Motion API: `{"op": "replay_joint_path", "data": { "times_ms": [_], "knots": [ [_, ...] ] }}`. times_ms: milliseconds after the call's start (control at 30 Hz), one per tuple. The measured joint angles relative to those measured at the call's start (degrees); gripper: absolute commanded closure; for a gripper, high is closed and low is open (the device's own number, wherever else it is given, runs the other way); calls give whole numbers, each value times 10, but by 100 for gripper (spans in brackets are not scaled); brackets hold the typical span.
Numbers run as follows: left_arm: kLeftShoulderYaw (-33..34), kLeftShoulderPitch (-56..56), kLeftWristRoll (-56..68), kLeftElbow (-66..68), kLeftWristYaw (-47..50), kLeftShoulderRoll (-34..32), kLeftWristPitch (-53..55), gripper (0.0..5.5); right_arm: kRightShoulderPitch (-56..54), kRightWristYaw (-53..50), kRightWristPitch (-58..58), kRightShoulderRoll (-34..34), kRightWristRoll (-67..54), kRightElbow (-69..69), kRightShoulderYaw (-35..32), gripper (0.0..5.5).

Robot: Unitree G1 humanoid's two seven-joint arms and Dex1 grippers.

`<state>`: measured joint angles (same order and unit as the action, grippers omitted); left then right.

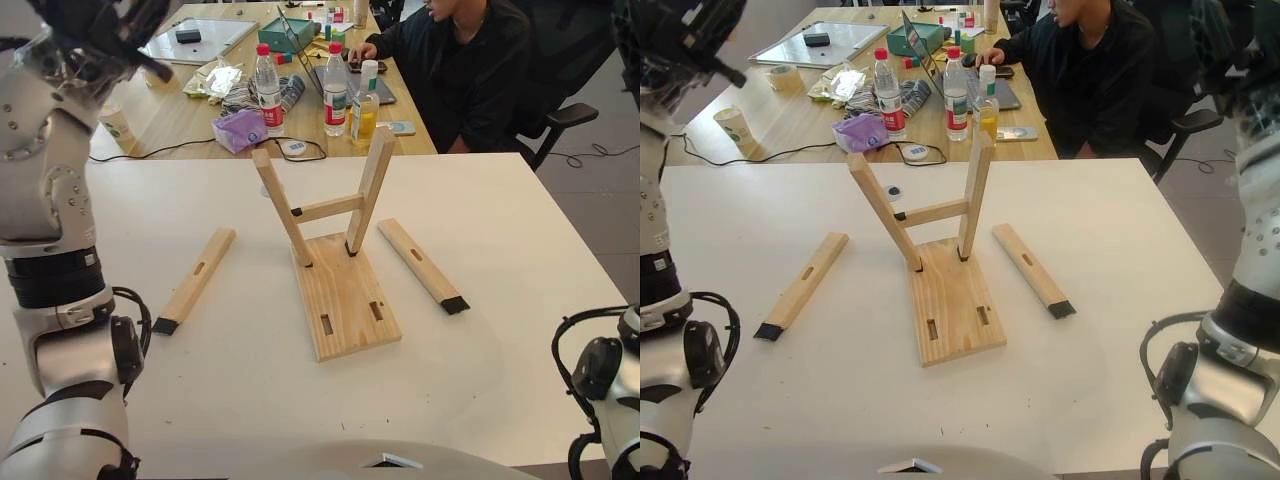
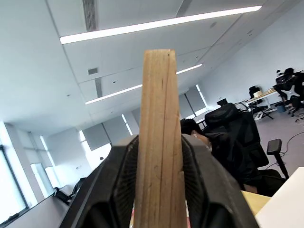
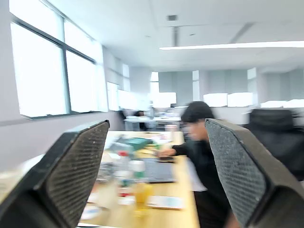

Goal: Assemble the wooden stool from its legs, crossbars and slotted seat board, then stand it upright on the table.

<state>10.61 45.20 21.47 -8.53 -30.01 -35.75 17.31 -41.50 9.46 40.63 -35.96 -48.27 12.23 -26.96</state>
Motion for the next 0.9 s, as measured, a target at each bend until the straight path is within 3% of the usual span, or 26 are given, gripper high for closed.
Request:
{"op": "replay_joint_path", "data": {
  "times_ms": [100,233,300,533,900],
  "knots": [
    [-55,0,-28,-40,16,33,0,426,-32,-73,51,45,-169,19,14,178],
    [-134,-1,-85,-76,47,92,-4,426,-73,-222,83,118,-400,72,90,178],
    [-154,-3,-86,-97,57,125,-3,426,-92,-275,70,147,-459,89,116,178],
    [-160,-18,-74,-134,71,177,16,426,-91,-355,13,154,-508,94,145,178],
    [-173,-31,-72,-157,57,187,19,426,-84,-372,-33,154,-533,91,164,370]
  ]
}}
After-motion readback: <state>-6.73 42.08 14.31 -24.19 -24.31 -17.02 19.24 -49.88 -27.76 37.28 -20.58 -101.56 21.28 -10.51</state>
